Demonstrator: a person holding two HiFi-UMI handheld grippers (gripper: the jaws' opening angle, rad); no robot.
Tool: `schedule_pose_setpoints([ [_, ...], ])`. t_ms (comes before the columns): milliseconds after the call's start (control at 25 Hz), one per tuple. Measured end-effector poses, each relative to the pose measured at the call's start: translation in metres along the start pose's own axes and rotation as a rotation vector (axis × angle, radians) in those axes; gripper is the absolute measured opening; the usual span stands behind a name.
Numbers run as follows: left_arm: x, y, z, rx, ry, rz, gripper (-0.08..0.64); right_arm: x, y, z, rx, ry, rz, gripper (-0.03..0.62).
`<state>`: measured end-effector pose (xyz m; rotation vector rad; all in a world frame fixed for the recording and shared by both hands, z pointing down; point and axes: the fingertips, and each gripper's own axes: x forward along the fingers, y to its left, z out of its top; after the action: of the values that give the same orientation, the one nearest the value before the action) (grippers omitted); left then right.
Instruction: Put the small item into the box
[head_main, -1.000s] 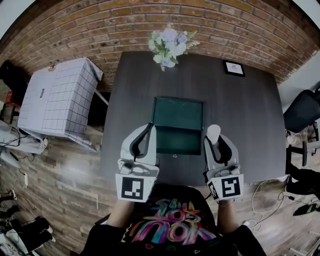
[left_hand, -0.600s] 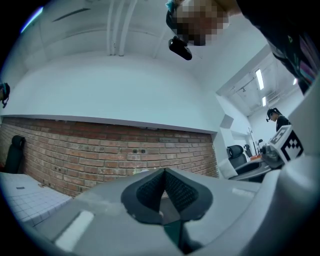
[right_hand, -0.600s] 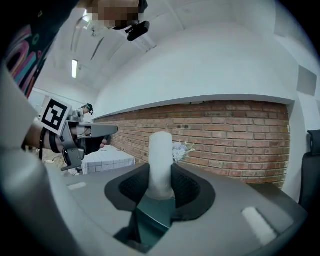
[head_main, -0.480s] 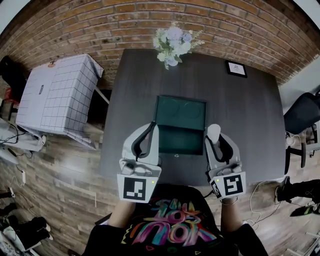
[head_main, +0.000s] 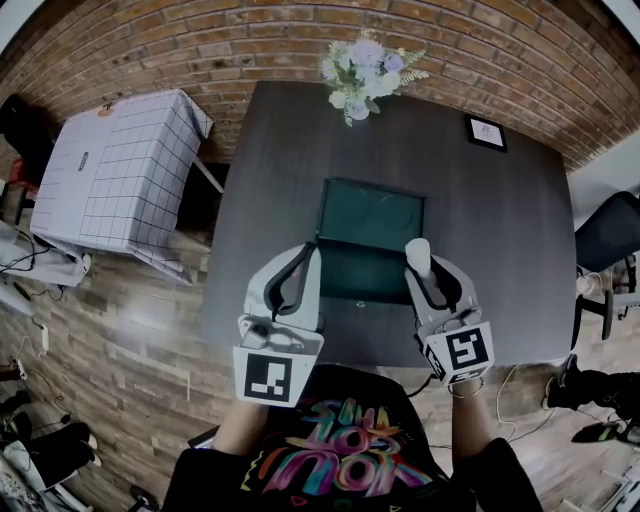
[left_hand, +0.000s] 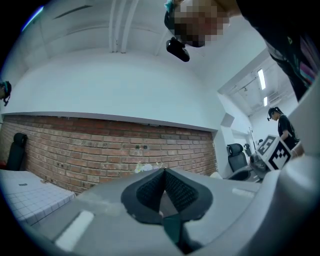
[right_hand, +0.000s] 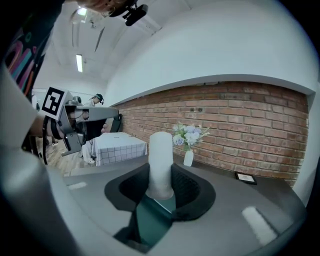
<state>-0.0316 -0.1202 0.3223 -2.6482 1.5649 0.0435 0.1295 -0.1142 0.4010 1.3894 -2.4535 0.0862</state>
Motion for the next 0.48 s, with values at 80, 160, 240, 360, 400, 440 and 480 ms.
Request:
schedule_pose_setpoints([
  [80, -0.001, 0.0, -0.003, 0.001, 0.008, -0.004, 0.002, 0.007, 0.002, -0.009, -0.001, 0.024, 0.02, 0.135],
  [160, -0.002, 0.001, -0.008, 0.006, 0.02, -0.008, 0.002, 0.014, 0.006, -0.018, -0.01, 0.053, 0.041, 0.135],
  [240, -0.004, 0.002, -0.012, 0.008, 0.031, -0.006, 0.002, 0.021, 0.01, -0.029, -0.015, 0.087, 0.068, 0.137],
  [360, -0.005, 0.004, -0.017, 0.007, 0.04, 0.0, 0.002, 0.032, 0.017, -0.045, -0.014, 0.137, 0.114, 0.137],
  [400, -0.005, 0.004, -0.019, 0.008, 0.046, 0.0, 0.002, 0.035, 0.021, -0.052, -0.016, 0.154, 0.129, 0.137],
  [440, -0.006, 0.005, -0.021, 0.008, 0.053, -0.001, 0.002, 0.038, 0.024, -0.058, -0.02, 0.172, 0.145, 0.137],
  [480, -0.007, 0.005, -0.023, 0.006, 0.062, -0.002, 0.002, 0.042, 0.028, -0.064, -0.024, 0.189, 0.16, 0.137],
])
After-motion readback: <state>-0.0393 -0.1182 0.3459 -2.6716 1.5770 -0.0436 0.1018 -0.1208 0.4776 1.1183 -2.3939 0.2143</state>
